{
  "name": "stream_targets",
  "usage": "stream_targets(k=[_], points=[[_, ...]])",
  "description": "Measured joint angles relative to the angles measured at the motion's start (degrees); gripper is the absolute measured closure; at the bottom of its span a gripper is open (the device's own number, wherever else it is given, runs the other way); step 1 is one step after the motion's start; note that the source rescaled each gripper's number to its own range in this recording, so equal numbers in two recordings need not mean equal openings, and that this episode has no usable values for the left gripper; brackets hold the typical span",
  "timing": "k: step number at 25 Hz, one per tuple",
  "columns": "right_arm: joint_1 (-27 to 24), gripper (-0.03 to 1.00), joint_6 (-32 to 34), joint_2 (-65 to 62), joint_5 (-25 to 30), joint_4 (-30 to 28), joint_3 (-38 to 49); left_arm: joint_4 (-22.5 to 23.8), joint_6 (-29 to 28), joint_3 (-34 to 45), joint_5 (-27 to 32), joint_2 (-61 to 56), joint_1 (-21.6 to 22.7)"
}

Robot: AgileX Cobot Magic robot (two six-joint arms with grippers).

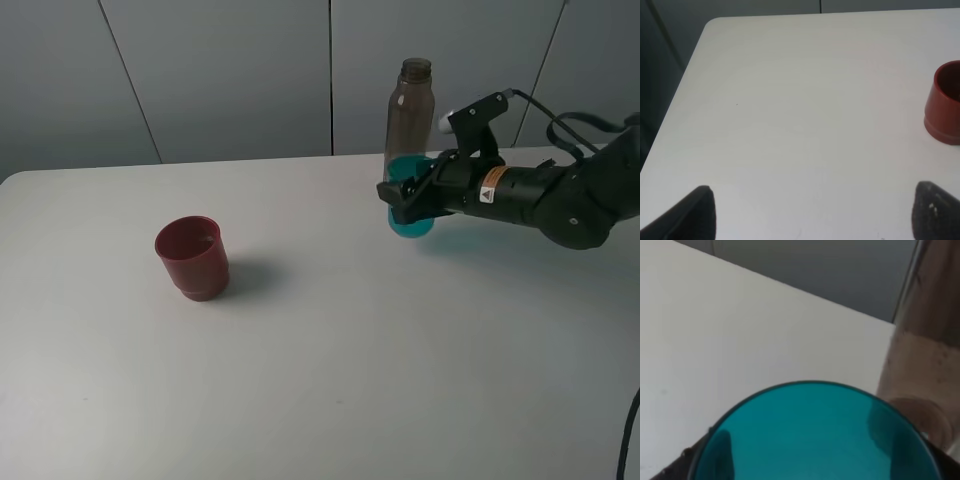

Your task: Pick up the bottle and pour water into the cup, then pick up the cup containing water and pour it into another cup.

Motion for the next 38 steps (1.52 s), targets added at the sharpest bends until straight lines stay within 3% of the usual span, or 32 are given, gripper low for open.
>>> stream_targets(k=[3, 8, 20, 21, 22, 23, 24, 25, 33, 38], points=[[-0.1, 0.87, 0.0, 3.1, -0.7, 6.9, -0.9, 0.0, 0.4, 0.0, 0.0, 0.0, 0.0], [-0.1, 0.87, -0.6, 5.3, -3.1, 12.2, -1.4, 0.0, 0.4, 0.0, 0.0, 0.0, 0.0], [-0.1, 0.87, -1.8, 6.0, -4.4, 12.8, -1.6, 0.0, 0.4, 0.0, 0.0, 0.0, 0.0], [-0.1, 0.76, -1.6, 6.0, -4.4, 12.6, -1.6, 0.0, 0.4, 0.0, 0.0, 0.0, 0.0], [-0.1, 0.43, -1.6, 6.0, -4.4, 12.4, -1.6, 0.0, 0.4, 0.0, 0.0, 0.0, 0.0], [-0.1, 0.19, -1.6, 6.0, -4.3, 12.3, -1.6, 0.0, 0.4, 0.0, 0.0, 0.0, 0.0], [-0.1, 0.06, -1.5, 6.0, -4.1, 12.1, -1.4, 0.0, 0.4, 0.0, 0.0, 0.0, 0.0], [-0.1, 0.01, -1.5, 5.7, -3.4, 11.8, -1.2, 0.0, 0.0, 0.0, 0.0, 0.0, 0.0], [-0.1, -0.02, -1.7, -7.6, -0.2, 11.0, 9.1, 0.0, 0.0, 0.0, 0.0, 0.0, 0.0], [-0.1, -0.03, -1.7, -24.3, 5.8, 11.2, 16.2, 0.0, 0.0, 0.0, 0.0, 0.0, 0.0]])
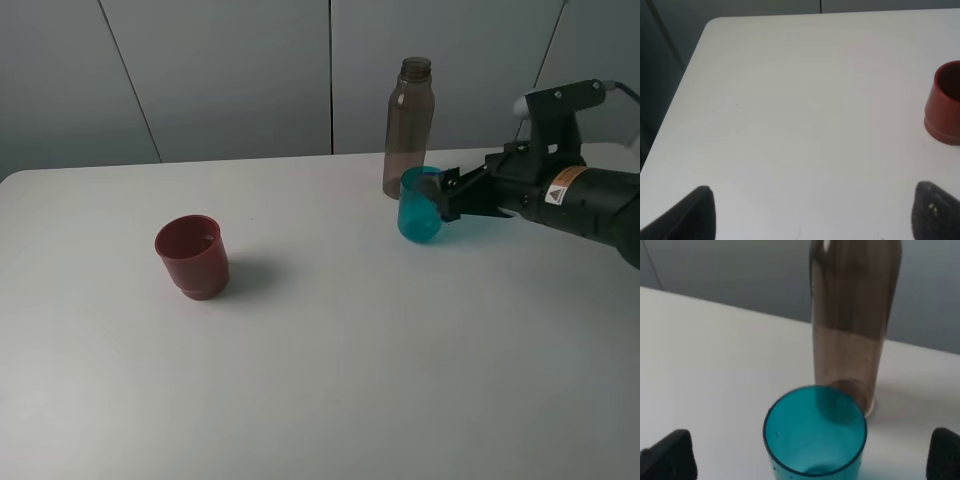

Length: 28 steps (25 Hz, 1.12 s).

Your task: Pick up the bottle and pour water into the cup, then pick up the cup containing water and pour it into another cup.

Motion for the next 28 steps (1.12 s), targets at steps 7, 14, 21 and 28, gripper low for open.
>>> stream_targets(k=[7, 14, 21, 28], points=[[0.0, -0.03, 3.2, -30.9, 24.1, -0.2, 0.4, 0.0, 0.0, 0.0, 0.0, 0.0, 0.0], [0.0, -0.03, 1.2, -60.1, 57.1, 0.7, -4.4, 0.0, 0.0, 0.0, 0.0, 0.0, 0.0], [0.0, -0.03, -13.1, -77.9, 87.7, 11.0, -8.7, 0.0, 0.0, 0.0, 0.0, 0.0, 0.0], [0.0, -0.03, -17.3, -87.6, 105.5, 15.8, -8.9, 0.0, 0.0, 0.0, 0.0, 0.0, 0.0]])
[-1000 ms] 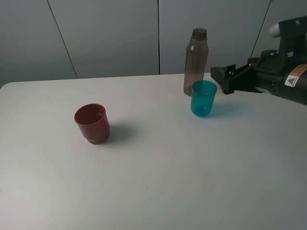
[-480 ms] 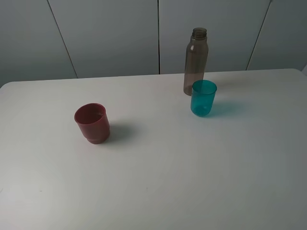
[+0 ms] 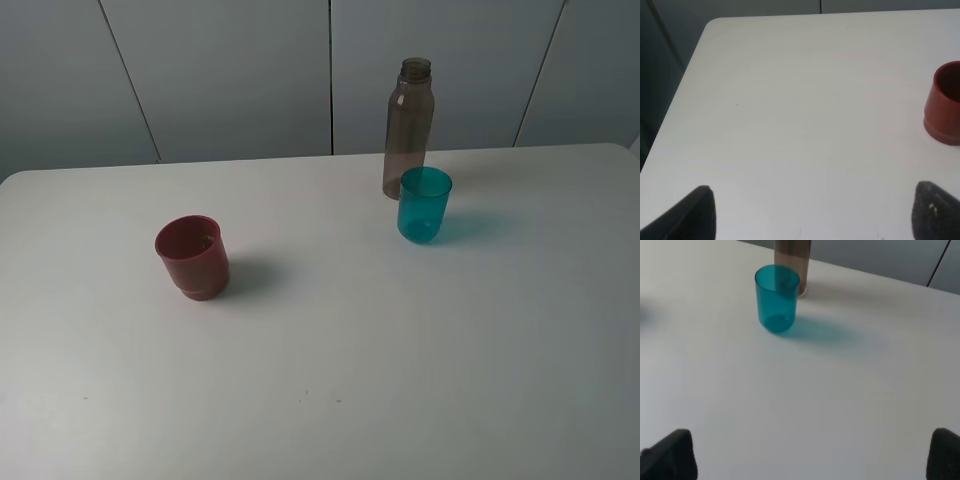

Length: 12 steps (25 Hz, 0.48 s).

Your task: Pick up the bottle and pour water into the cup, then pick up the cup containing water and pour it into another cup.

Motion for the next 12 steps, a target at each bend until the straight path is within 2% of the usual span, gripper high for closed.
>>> stream_targets(k=[5, 12], points=[[0.0, -0.03, -0.3, -2.5, 1.0, 3.7, 0.0, 0.0, 0.0, 0.0, 0.0, 0.0, 0.0], [0.0, -0.03, -0.3, -2.5, 0.9, 4.7, 3.0, 0.2, 0.0, 0.0, 0.0, 0.0, 0.0]])
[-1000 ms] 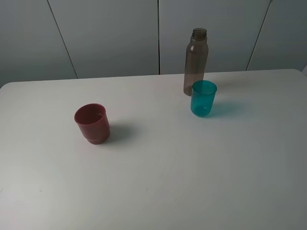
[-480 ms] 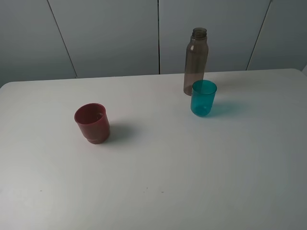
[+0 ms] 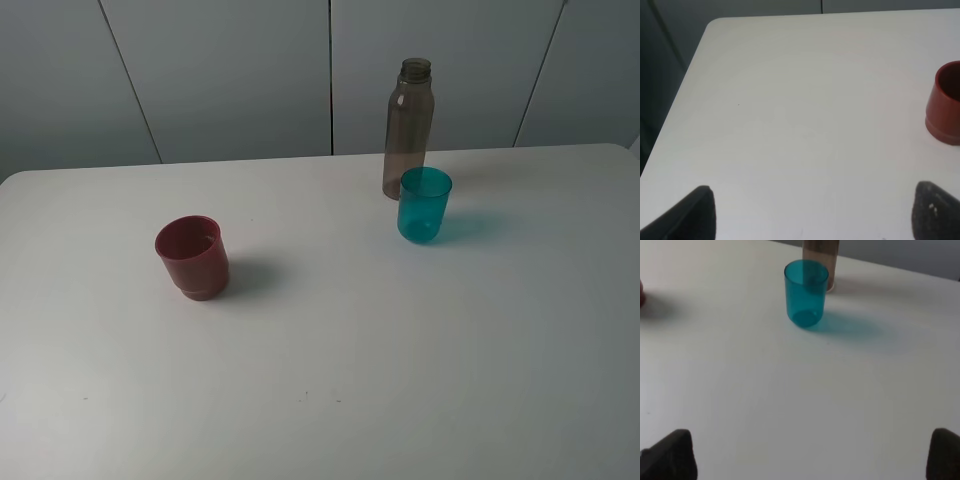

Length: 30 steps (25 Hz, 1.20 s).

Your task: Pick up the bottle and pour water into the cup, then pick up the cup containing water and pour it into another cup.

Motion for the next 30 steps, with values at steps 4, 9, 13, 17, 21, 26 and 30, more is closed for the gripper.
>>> stream_targets(k=[4, 9, 13, 17, 21, 26, 30], points=[[0.0, -0.03, 1.4, 0.0, -5.4, 1.1, 2.2, 0.0, 0.0, 0.0, 0.0, 0.0, 0.0], [0.0, -0.03, 5.8, -0.2, -6.8, -0.8, 2.6, 0.0, 0.0, 0.0, 0.0, 0.0, 0.0], [0.0, -0.03, 6.4, -0.2, -6.9, -1.2, 2.6, 0.0, 0.0, 0.0, 0.0, 0.0, 0.0], [0.0, -0.03, 7.9, -0.3, -6.9, -2.4, 2.6, 0.0, 0.0, 0.0, 0.0, 0.0, 0.0], [0.0, -0.03, 11.5, -0.3, -6.9, -5.1, 2.6, 0.0, 0.0, 0.0, 0.0, 0.0, 0.0], [-4.3, -0.03, 12.7, -0.3, -6.9, -5.9, 2.6, 0.0, 0.0, 0.0, 0.0, 0.0, 0.0], [-14.0, -0.03, 10.7, -0.3, -6.9, -5.1, 2.6, 0.0, 0.0, 0.0, 0.0, 0.0, 0.0]])
